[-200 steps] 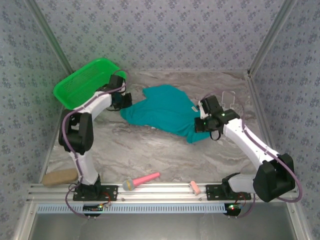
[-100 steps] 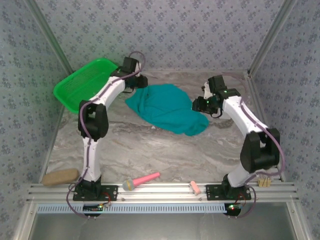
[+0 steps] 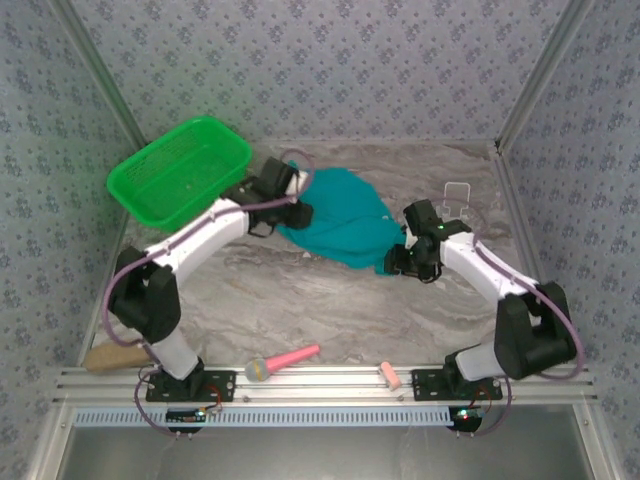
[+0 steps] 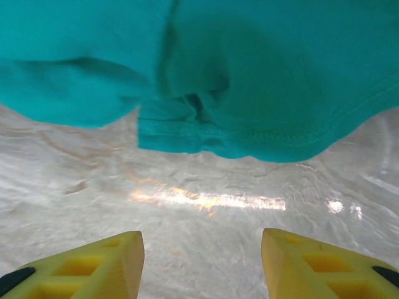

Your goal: Fold the inside-out t-shirt

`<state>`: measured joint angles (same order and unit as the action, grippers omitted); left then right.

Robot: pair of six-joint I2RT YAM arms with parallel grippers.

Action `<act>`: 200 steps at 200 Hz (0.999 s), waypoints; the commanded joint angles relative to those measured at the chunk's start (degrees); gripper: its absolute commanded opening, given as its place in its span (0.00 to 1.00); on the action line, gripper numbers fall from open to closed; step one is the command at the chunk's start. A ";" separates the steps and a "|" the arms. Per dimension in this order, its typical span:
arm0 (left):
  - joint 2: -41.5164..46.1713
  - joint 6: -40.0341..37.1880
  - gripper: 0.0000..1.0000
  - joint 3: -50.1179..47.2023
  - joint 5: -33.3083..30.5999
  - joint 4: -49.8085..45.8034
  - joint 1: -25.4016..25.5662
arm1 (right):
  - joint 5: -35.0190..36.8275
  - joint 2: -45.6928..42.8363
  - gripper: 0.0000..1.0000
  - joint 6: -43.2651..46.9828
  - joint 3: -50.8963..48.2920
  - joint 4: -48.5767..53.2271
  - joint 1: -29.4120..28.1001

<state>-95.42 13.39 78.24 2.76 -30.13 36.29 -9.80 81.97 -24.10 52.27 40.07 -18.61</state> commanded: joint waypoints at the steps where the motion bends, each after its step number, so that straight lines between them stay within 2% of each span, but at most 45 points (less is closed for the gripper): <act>1: -2.41 -3.55 0.45 -6.85 3.12 7.76 5.99 | -1.32 4.83 0.53 -0.40 -0.48 -9.69 -1.70; 23: -5.14 -4.59 0.45 -10.36 2.20 16.83 10.79 | 2.11 9.53 0.52 1.06 1.09 -14.45 -3.38; 37: -7.33 -5.03 0.47 -11.29 2.59 21.69 12.37 | 4.61 12.23 0.52 1.16 2.57 -16.04 -4.02; 48: -9.26 -4.70 0.49 -11.35 2.44 24.78 13.31 | 7.38 14.18 0.48 1.16 2.79 -17.30 -4.38; 52: -9.96 -4.57 0.50 -11.41 2.75 25.77 13.53 | 8.31 14.84 0.41 1.24 2.79 -17.67 -4.49; 61: -11.19 -4.51 0.51 -11.55 4.00 28.15 13.81 | 9.57 15.82 0.08 1.15 2.52 -17.87 -4.46; 65: -11.48 -4.55 0.51 -11.89 4.54 29.25 13.96 | 9.82 15.71 0.00 1.09 2.33 -17.92 -4.42; 99: -10.27 -6.63 0.59 -16.48 4.56 38.22 15.12 | 8.61 4.73 0.00 1.45 2.82 -12.83 -4.42; 115: -9.44 -7.98 0.60 -18.14 4.45 42.07 15.12 | 7.02 -1.20 0.00 1.52 6.50 -7.72 -4.70; 132: -9.17 -10.41 0.61 -18.91 4.18 45.29 15.10 | 8.98 -6.56 0.00 1.61 11.05 -1.49 -5.73; 160: -10.11 -12.31 0.62 -17.71 4.44 48.27 15.16 | 8.65 -10.71 0.00 2.49 17.76 4.84 -6.30; 200: -11.27 -13.33 0.61 -15.40 -6.73 49.86 15.03 | 7.21 -12.99 0.00 4.39 22.73 9.09 -7.39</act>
<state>-107.24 2.11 60.51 3.25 15.35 51.13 -2.31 69.71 -21.54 72.86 41.85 -25.36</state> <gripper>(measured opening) 0.622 0.052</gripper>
